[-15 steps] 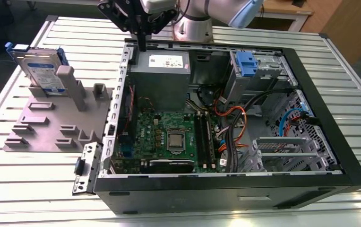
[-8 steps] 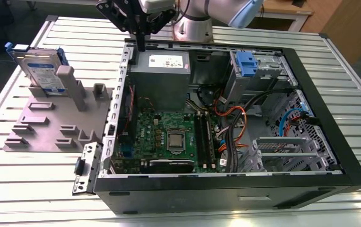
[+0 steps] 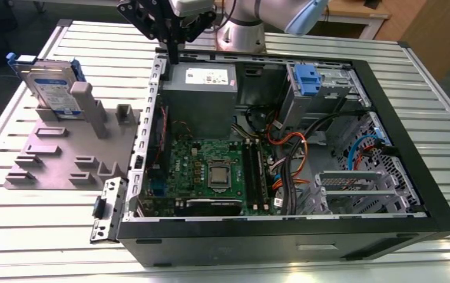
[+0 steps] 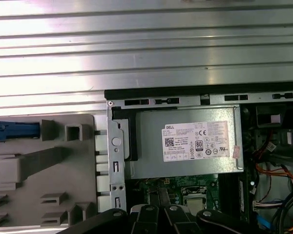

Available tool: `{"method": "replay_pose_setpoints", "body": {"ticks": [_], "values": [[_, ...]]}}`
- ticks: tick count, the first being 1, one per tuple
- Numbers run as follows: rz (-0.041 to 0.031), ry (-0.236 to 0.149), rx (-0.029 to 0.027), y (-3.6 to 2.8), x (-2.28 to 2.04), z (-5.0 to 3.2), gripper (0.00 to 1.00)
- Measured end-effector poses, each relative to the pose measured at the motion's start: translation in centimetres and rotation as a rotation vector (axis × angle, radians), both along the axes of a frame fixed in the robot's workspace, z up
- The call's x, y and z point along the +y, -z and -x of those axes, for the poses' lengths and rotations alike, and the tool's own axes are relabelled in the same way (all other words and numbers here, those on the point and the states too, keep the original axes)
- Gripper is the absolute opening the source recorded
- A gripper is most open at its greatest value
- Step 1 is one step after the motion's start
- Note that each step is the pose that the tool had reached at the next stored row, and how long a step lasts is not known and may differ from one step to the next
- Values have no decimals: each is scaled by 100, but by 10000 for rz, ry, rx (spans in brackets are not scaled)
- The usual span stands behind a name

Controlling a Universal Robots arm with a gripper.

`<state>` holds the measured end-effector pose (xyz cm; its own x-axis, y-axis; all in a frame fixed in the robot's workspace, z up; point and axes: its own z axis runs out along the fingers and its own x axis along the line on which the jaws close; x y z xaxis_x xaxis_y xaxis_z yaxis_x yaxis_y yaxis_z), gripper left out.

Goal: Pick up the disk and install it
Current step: 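Reach for the disk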

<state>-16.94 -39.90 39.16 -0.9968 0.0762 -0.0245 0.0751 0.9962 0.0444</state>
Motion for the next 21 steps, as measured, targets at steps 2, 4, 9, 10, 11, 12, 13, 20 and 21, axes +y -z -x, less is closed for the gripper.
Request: {"method": "replay_pose_setpoints", "body": {"ticks": [2,4,9,10,11,12,13,20,21], "values": [[0,0,0,0,0,9,11],[0,0,0,1,0,18,11],[1,0,0,1,0,42,11],[1,0,0,1,0,47,11],[0,0,0,2,0,53,11],[0,0,0,2,0,58,11],[1,0,0,2,0,64,11],[0,0,0,3,0,93,11],[0,-1,0,3,0,98,11]]}}
